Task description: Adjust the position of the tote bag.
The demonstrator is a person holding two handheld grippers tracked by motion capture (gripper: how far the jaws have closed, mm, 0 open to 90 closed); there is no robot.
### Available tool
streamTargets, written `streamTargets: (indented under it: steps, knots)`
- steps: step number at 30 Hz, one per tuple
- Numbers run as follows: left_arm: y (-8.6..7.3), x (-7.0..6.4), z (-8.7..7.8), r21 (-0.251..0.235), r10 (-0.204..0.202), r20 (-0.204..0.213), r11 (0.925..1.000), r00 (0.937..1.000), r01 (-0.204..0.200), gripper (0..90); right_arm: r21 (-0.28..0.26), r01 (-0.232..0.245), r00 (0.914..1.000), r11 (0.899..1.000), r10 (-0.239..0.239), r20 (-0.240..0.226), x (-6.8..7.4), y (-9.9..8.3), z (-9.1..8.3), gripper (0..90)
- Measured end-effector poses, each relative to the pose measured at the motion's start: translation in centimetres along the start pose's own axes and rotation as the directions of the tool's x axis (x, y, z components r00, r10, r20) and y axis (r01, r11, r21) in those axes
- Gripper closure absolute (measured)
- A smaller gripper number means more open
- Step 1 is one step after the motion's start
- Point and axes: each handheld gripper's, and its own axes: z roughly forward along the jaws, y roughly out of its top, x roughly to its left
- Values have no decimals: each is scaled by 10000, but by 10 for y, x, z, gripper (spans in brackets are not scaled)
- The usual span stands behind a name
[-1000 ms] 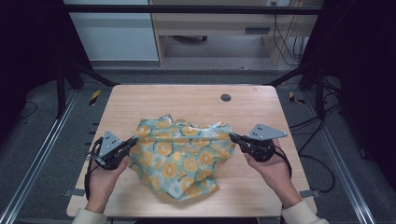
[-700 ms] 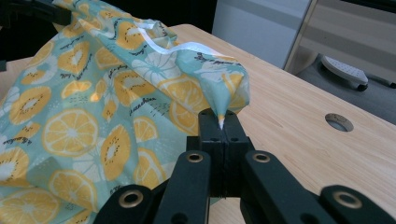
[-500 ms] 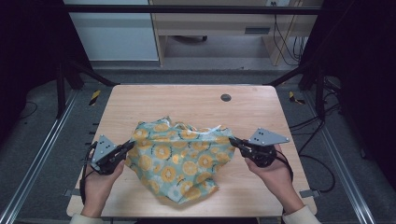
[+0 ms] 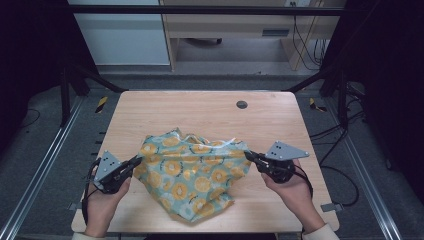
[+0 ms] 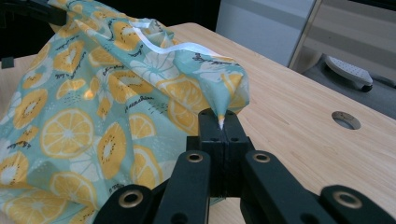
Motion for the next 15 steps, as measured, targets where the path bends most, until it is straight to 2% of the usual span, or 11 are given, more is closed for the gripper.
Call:
streamTargets:
  steps: [15]
  knots:
    - [-11,-12,-10,198,275,333,9994,9991,-282,900,11,32,9999,10000,-32,-133,7,-16,-8,900]
